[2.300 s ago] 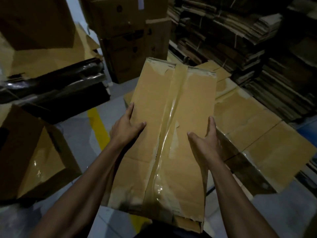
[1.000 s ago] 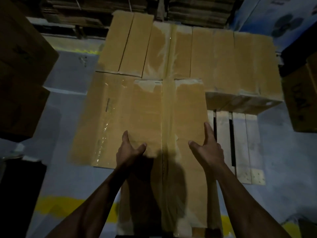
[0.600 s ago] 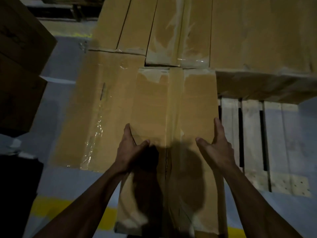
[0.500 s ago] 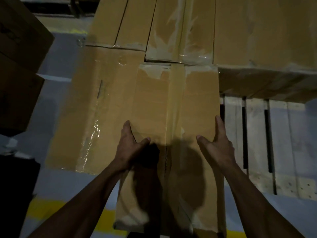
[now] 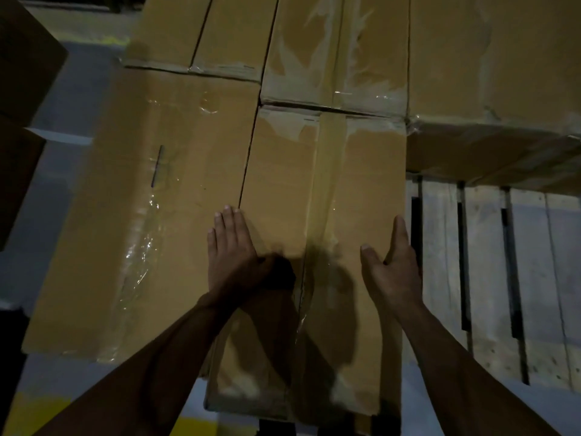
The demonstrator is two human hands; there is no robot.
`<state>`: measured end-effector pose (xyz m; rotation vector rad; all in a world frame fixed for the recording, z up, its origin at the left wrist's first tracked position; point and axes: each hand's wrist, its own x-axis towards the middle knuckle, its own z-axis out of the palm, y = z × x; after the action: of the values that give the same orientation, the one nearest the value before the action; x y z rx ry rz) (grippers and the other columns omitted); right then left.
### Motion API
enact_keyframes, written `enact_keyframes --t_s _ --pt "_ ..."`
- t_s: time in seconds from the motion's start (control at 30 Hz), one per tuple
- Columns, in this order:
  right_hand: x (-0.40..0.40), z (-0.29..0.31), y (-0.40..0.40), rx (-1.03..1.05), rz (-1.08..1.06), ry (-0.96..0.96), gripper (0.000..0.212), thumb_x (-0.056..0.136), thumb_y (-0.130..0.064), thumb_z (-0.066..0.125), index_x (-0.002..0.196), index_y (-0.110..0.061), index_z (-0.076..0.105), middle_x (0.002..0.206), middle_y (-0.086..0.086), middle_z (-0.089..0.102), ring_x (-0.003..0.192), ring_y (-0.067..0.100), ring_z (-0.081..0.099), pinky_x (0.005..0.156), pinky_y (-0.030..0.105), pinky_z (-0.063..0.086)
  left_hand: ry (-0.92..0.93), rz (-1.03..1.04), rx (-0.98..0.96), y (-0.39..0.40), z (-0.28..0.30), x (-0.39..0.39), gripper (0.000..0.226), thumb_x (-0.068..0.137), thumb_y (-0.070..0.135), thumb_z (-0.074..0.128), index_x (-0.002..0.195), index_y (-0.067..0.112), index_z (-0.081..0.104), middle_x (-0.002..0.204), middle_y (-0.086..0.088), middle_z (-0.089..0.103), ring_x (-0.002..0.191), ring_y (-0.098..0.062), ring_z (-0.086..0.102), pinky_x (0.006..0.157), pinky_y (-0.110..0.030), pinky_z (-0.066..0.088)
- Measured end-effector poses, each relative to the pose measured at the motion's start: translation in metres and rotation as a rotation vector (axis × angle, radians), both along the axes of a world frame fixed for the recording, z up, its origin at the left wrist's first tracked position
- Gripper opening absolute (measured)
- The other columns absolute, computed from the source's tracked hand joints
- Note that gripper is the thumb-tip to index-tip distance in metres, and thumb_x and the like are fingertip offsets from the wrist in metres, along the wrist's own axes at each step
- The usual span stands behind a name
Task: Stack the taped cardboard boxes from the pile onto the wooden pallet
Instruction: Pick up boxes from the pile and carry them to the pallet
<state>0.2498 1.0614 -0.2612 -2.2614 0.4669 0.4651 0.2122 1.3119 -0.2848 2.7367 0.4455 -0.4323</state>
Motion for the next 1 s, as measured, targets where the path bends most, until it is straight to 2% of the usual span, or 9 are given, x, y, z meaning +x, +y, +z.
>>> enact_keyframes --t_s 0.13,0.27,0.37,0.47,0.7,0.8,0.9,0.93,1.0 --pt "0.002 -0.003 -0.001 -0.091 0.034 0.026 0.083 0.097 -0.047 0.055 0.157 -0.040 -0.001 0.160 0.009 0.025 0.136 0.037 0.039 0.102 0.049 0.038 -0.025 -0.066 0.107 0.001 -0.011 -0.002 0.112 0.078 0.079 0.023 0.152 -0.005 0.018 0.159 -0.026 0.013 0.148 -0.041 0.012 0.115 -0.048 0.004" --pt "-0.001 0.002 0.002 -0.159 0.074 0.076 0.079 0.099 -0.051 0.047 0.157 -0.039 -0.005 0.162 0.011 0.015 0.136 0.039 0.037 0.102 0.053 0.038 -0.014 -0.086 0.123 0.004 -0.011 -0.002 0.115 0.076 0.082 0.017 0.154 0.000 0.005 0.162 -0.021 0.000 0.150 -0.035 0.000 0.118 -0.044 -0.001" --pt "-0.016 0.007 0.007 -0.251 0.139 0.083 0.078 0.100 -0.051 0.043 0.158 -0.033 -0.006 0.166 0.009 -0.003 0.147 0.037 0.019 0.109 0.054 0.033 0.029 -0.105 0.097 0.012 -0.005 -0.006 0.109 0.080 0.082 0.020 0.155 0.007 -0.007 0.163 -0.014 -0.013 0.151 -0.029 -0.011 0.120 -0.042 -0.004" --pt "-0.052 0.011 0.009 -0.355 0.245 0.127 0.079 0.101 -0.050 0.041 0.159 -0.025 -0.007 0.164 0.008 -0.020 0.152 0.032 -0.002 0.115 0.051 0.026 0.085 -0.164 0.102 0.019 0.009 -0.021 0.096 0.090 0.074 0.029 0.156 0.015 -0.008 0.163 -0.011 -0.015 0.150 -0.028 -0.012 0.121 -0.043 0.001" --pt "-0.153 0.020 0.004 -0.490 0.450 0.189 0.083 0.099 -0.058 0.036 0.159 -0.017 -0.004 0.162 0.018 -0.020 0.151 0.037 -0.012 0.119 0.050 0.019 0.129 -0.338 0.093 0.033 0.020 -0.105 0.085 0.096 0.052 0.048 0.157 0.017 0.001 0.163 -0.015 -0.006 0.150 -0.037 -0.001 0.118 -0.053 0.021" --pt "-0.183 0.024 0.000 -0.528 0.542 0.219 0.100 0.084 -0.083 0.013 0.158 -0.019 -0.008 0.162 0.019 -0.021 0.150 0.039 -0.014 0.119 0.050 0.016 0.156 -0.370 0.063 0.034 0.023 -0.143 0.092 0.089 0.069 0.037 0.157 0.017 0.005 0.163 -0.015 -0.003 0.150 -0.036 0.000 0.119 -0.051 0.020" --pt "-0.206 0.023 -0.006 -0.537 0.610 0.211 0.127 0.057 -0.098 -0.006 0.158 -0.021 -0.009 0.162 0.019 -0.020 0.149 0.040 -0.015 0.118 0.051 0.014 0.205 -0.428 0.030 0.035 0.027 -0.176 0.118 0.066 0.090 0.020 0.157 0.017 0.001 0.162 -0.015 -0.011 0.150 -0.032 -0.008 0.120 -0.047 0.012" --pt "-0.211 0.022 -0.008 -0.537 0.628 0.217 0.129 0.057 -0.100 -0.001 0.158 -0.021 -0.011 0.162 0.019 -0.021 0.149 0.041 -0.017 0.118 0.051 0.013 0.215 -0.463 0.023 0.038 0.026 -0.183 0.125 0.061 0.093 0.022 0.157 0.017 -0.003 0.162 -0.014 -0.015 0.149 -0.030 -0.014 0.120 -0.047 0.009" --pt "-0.217 0.019 -0.011 -0.553 0.672 0.224 0.122 0.069 -0.093 0.029 0.157 -0.020 -0.014 0.160 0.021 -0.026 0.148 0.042 -0.020 0.119 0.052 0.011 0.222 -0.546 0.055 0.043 0.025 -0.191 0.130 0.062 0.093 0.039 0.155 0.017 -0.012 0.159 -0.014 -0.023 0.145 -0.026 -0.022 0.120 -0.045 0.004"
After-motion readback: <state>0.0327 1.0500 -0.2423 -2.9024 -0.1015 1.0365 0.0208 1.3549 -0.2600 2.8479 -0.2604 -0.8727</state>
